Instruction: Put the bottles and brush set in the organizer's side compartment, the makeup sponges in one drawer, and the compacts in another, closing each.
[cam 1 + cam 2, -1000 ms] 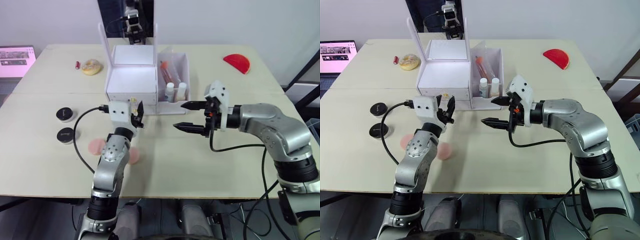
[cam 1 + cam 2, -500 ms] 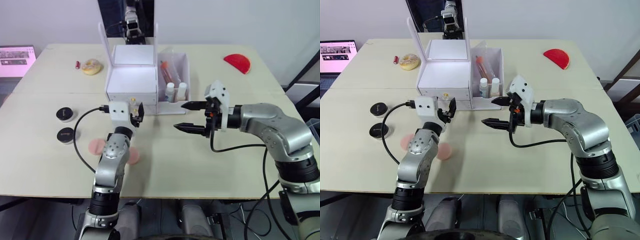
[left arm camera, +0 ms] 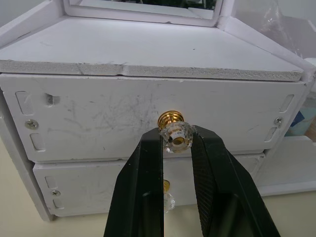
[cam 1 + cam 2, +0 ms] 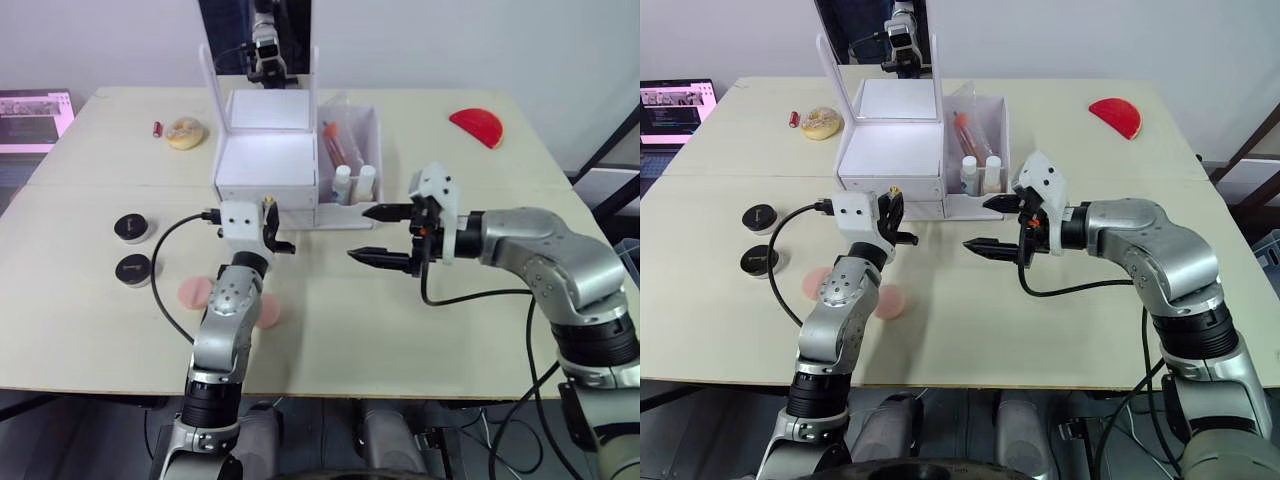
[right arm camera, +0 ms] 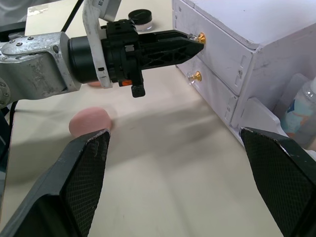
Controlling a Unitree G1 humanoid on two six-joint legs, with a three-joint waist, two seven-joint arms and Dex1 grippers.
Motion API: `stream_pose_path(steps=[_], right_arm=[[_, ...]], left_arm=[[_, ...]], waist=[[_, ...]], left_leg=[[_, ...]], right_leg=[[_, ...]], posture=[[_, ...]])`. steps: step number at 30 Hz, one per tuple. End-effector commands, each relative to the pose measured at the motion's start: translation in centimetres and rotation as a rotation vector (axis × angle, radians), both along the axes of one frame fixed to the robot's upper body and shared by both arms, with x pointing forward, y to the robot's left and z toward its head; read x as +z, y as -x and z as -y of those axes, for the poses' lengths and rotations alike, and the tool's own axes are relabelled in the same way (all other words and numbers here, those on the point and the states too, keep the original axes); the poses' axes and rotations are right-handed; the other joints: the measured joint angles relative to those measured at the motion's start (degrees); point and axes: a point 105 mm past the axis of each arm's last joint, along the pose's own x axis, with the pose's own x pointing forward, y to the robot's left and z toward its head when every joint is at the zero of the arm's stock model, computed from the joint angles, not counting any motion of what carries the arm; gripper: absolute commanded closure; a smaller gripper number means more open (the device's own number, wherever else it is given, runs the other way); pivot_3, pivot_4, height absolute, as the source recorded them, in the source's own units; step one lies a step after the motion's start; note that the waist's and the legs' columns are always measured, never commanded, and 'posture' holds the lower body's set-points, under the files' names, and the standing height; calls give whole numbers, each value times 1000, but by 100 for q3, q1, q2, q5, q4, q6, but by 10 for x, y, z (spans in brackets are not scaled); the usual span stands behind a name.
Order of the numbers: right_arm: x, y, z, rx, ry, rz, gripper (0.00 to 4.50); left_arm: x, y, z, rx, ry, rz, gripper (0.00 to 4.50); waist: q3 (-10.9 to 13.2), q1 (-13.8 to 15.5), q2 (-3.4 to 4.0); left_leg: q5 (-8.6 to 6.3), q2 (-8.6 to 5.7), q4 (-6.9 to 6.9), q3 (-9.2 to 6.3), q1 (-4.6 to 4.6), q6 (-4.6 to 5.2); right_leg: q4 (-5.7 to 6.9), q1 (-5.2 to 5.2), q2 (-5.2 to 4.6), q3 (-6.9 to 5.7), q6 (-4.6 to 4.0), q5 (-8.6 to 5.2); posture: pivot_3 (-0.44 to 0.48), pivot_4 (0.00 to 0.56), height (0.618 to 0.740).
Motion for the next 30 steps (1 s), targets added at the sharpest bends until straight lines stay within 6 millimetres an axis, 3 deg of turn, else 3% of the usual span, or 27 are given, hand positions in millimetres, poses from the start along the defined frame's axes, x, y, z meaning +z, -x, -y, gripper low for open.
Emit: stream_pose_path(steps=[1,21,30], right_arm=[[11,3,1,3,-4,48,0],[11,-2,3,0,5,53,0],[12,-4,3,4,10,60,0]], left_arm=[[15,6,2,-17,6,62,4238],[9,76,-11,-265,-63,46,4238],[6,86,-13,-287,-58,11,4238]], waist=[[0,-1,0],[1,6,2],[2,-3,3]], left_leg=[[0,0,0,0,0,0],[-1,0,-11,0,-10,1],[-1,0,-12,0,-9,1]], right_leg=[[0,0,0,0,0,0],[-26,-2,-1,0,-2,-2],[-28,-2,-1,0,-3,-2]], posture=[[0,150,739],[0,150,739],[0,150,739]])
